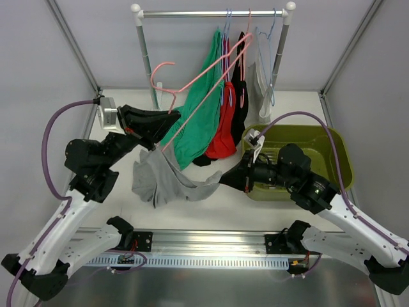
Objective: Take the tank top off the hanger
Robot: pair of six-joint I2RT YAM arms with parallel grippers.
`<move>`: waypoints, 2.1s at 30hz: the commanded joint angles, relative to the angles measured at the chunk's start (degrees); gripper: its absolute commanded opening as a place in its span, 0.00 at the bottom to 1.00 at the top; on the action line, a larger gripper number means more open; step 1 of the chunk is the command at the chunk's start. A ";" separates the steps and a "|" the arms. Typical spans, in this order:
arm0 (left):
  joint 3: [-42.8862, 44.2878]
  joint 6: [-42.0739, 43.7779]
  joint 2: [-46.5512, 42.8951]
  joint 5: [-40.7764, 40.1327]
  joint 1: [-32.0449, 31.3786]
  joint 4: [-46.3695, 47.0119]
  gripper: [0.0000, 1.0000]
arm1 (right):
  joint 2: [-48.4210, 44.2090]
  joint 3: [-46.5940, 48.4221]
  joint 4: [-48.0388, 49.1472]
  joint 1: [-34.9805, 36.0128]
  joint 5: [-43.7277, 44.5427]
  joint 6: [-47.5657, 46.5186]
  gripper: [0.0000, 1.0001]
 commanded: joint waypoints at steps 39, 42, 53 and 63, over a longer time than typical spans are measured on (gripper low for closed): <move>28.53 0.55 25.53 -44.60 2.64 -40.15 0.00 | -0.42 -3.74 -13.65 15.21 33.08 -3.53 0.99; 35.57 0.02 30.90 -39.24 7.48 -40.68 0.00 | -1.39 -4.18 -14.10 15.13 33.17 -3.45 1.00; 57.37 1.52 47.78 -24.57 15.31 -40.60 0.00 | 0.01 -4.80 -14.10 15.13 32.03 -3.27 0.99; 60.73 -0.59 56.58 -24.10 18.04 -40.94 0.00 | -0.69 -5.59 -13.92 15.21 31.94 -2.74 0.99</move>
